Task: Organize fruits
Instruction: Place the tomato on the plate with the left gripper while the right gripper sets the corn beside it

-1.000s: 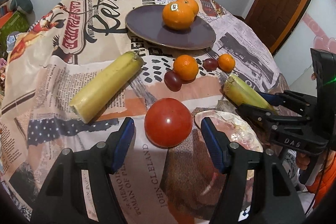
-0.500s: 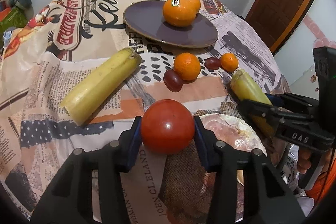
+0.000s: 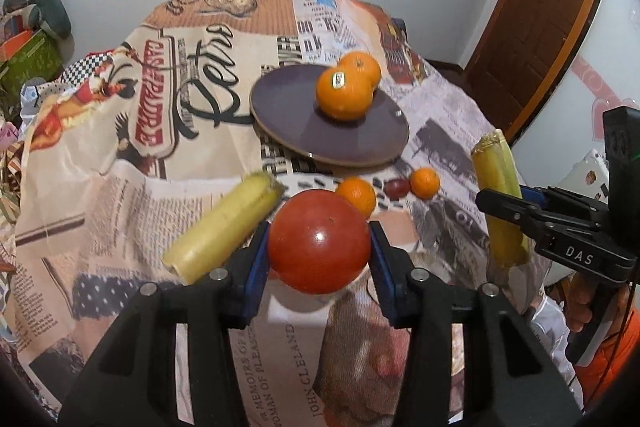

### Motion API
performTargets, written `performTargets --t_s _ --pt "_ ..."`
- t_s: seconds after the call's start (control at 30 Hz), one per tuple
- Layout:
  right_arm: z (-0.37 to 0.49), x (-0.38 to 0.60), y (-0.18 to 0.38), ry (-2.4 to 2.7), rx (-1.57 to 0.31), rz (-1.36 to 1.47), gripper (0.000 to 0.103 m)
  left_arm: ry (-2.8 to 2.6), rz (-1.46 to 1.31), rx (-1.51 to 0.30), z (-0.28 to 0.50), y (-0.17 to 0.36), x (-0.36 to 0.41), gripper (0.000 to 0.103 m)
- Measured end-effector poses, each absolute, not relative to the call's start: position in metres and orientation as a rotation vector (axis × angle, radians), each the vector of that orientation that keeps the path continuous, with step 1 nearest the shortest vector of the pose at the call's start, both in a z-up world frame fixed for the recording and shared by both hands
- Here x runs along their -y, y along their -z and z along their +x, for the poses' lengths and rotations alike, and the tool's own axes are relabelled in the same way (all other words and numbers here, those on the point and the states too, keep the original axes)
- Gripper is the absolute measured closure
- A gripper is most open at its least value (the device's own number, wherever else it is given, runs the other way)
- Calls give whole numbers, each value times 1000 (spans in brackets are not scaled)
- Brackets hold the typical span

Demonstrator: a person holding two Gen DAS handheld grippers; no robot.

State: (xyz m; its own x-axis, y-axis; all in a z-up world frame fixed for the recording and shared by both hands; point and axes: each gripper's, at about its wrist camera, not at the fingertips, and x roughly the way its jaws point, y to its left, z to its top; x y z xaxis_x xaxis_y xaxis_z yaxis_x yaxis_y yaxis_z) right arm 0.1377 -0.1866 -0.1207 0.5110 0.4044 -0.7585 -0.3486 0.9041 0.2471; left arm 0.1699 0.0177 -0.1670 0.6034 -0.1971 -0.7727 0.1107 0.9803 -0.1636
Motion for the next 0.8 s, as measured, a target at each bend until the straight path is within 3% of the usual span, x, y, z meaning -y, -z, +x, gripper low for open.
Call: performTargets --t_s 0.8 --pt "206 179 89 -432 -808 98 68 165 -72 -813 245 136 -27 57"
